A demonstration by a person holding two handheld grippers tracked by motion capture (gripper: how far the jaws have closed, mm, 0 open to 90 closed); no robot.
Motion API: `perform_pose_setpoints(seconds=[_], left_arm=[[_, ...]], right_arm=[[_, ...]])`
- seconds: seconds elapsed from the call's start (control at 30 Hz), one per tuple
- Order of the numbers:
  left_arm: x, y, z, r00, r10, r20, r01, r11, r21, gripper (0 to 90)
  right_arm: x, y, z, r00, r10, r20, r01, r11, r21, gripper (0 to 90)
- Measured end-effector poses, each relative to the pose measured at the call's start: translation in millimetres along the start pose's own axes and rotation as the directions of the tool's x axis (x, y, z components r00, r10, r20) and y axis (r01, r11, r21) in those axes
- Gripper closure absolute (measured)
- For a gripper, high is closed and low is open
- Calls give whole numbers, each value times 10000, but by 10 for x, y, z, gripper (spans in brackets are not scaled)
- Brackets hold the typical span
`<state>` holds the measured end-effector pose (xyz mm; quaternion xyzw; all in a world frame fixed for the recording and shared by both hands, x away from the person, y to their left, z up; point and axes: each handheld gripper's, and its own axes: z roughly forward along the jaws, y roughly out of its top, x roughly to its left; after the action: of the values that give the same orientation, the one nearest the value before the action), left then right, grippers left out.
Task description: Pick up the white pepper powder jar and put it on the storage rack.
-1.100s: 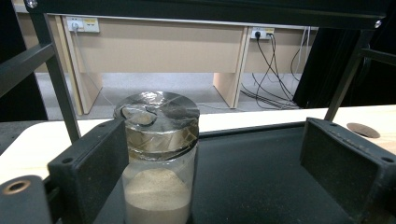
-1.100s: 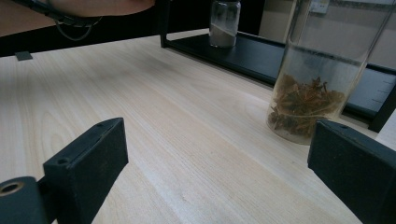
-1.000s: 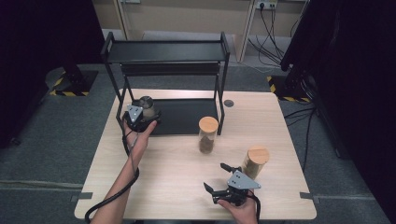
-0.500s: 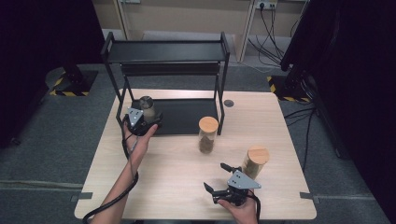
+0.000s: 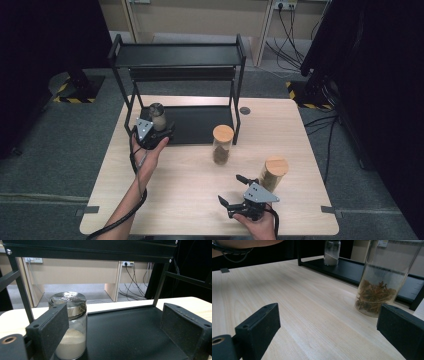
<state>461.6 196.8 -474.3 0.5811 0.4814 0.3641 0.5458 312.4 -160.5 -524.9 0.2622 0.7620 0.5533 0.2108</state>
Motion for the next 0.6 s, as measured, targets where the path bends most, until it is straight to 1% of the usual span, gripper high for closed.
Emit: perform_pose_setpoints(seconds=[0.2,0.3,0.43,0.6], left_arm=[[-29,-19,-63,10000,-2,78,1,10000,66,77],[-42,-29,-103,9999,72,115,-73,9999,103,78],[-64,-45,-142,9997,-4,241,1,9999,122,79],[-95,-64,-191,9994,13,355,-18,9999,147,80]], right_arm=[[-1,0,-1,10000,10,-5,-10,10000,-6,51],[-1,0,-1,10000,12,-4,-12,10000,-5,51],[-1,0,0,10000,9,-8,-9,10000,9,50],[-1,0,0,10000,15,3,-15,10000,2,48]])
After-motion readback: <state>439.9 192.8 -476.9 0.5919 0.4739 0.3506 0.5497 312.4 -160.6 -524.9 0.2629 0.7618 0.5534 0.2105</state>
